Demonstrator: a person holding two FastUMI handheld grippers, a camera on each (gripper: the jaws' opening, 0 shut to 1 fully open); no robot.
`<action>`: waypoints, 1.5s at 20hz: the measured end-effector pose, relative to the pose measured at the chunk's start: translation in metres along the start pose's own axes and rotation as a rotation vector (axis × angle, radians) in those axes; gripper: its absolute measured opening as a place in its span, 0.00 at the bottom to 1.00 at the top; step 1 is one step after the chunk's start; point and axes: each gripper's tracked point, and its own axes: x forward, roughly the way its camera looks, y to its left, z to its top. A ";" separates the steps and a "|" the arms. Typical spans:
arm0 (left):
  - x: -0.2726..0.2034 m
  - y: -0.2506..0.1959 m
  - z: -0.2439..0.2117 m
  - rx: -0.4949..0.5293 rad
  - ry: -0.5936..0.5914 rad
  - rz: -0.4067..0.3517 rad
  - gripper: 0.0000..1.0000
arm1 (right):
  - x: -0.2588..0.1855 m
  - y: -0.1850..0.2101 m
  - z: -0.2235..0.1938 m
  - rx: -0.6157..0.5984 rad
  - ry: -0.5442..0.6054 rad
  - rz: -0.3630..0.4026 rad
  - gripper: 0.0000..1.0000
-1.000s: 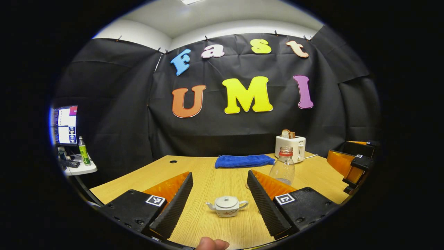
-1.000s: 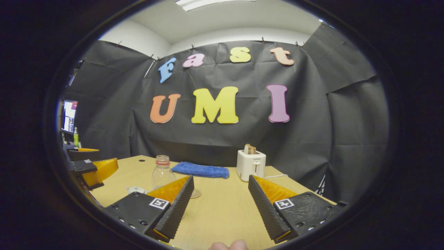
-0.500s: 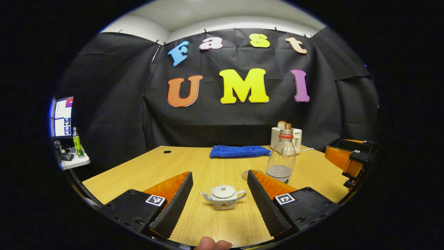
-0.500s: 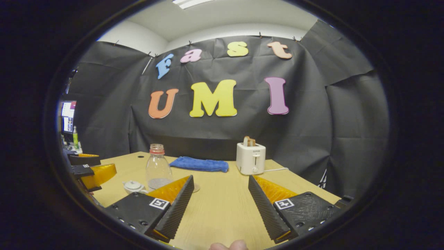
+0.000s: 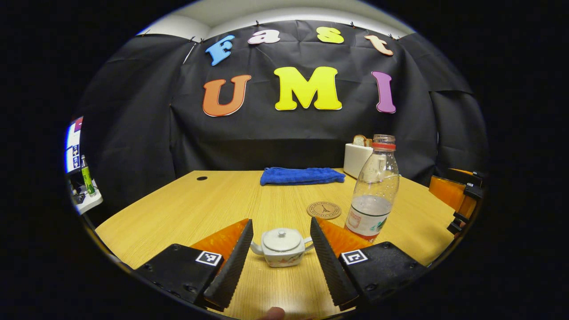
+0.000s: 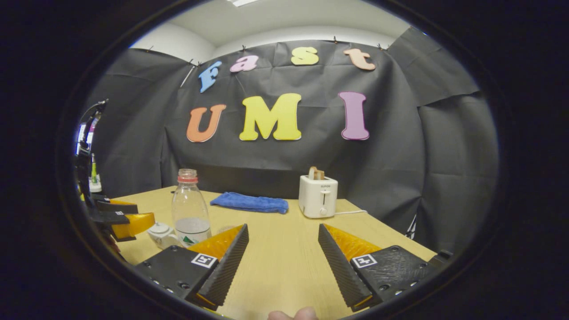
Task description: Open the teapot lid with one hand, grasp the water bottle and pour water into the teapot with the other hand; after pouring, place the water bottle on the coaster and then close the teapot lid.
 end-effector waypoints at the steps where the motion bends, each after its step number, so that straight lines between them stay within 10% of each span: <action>1: 0.004 0.000 -0.004 0.000 0.011 -0.003 0.80 | 0.001 -0.002 -0.001 -0.001 0.002 -0.004 0.94; 11: 0.035 0.003 -0.020 0.042 0.088 0.007 0.46 | 0.010 -0.008 -0.011 0.006 0.031 -0.014 0.95; 20: 0.041 0.002 -0.017 0.004 0.080 -0.010 0.05 | -0.012 0.062 -0.032 -0.007 0.070 0.228 0.96; 30: 0.011 0.015 0.015 -0.096 0.004 -0.031 0.04 | 0.001 0.132 -0.049 0.017 0.135 0.377 0.95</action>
